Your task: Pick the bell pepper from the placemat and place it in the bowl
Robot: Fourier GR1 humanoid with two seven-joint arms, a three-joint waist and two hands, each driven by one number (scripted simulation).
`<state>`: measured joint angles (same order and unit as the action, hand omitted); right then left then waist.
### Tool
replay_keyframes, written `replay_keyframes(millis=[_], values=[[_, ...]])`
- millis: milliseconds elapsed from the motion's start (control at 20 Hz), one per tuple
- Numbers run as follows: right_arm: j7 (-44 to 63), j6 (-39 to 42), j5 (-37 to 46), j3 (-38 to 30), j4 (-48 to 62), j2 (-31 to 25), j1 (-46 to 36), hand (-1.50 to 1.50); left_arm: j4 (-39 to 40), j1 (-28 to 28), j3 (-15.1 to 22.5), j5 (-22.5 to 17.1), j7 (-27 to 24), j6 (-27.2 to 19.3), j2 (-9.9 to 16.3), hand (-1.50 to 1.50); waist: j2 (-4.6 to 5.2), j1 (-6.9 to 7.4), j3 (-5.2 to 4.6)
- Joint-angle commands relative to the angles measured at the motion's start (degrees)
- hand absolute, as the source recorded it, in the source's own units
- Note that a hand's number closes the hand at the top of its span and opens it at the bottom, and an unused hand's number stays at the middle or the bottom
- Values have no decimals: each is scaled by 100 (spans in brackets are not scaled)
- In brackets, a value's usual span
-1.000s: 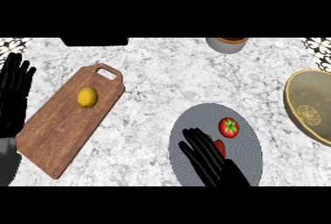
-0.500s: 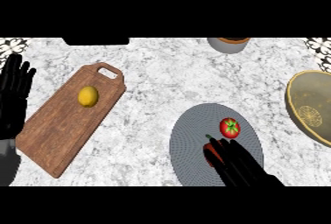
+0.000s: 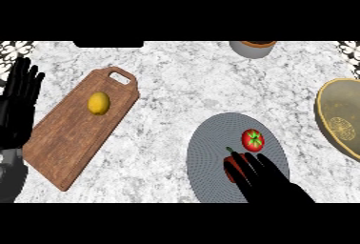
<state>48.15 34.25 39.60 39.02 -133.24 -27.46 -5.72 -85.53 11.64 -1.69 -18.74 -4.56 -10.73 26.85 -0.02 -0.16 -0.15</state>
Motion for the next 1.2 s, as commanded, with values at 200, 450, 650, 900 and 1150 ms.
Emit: replay_keyframes(millis=[200,450,650,900,1150], values=[[602,1024,-456,-233,-139,907,-127,-150,-29,22,-336,92,154,256,-46,0,-4,17,13],[-113,977,-411,-747,174,653,164,-150,164,248,-195,441,128,119,-370,0,1,-7,15],[-108,844,-82,-582,487,1048,218,-150,-286,80,-330,482,431,111,-396,0,-4,14,15],[-1365,370,211,-1135,1415,572,268,-150,27,27,-509,501,39,425,-453,0,3,17,18],[-2068,-178,724,-1002,1647,530,617,-150,154,274,-644,521,234,574,-490,0,-1,5,16]])
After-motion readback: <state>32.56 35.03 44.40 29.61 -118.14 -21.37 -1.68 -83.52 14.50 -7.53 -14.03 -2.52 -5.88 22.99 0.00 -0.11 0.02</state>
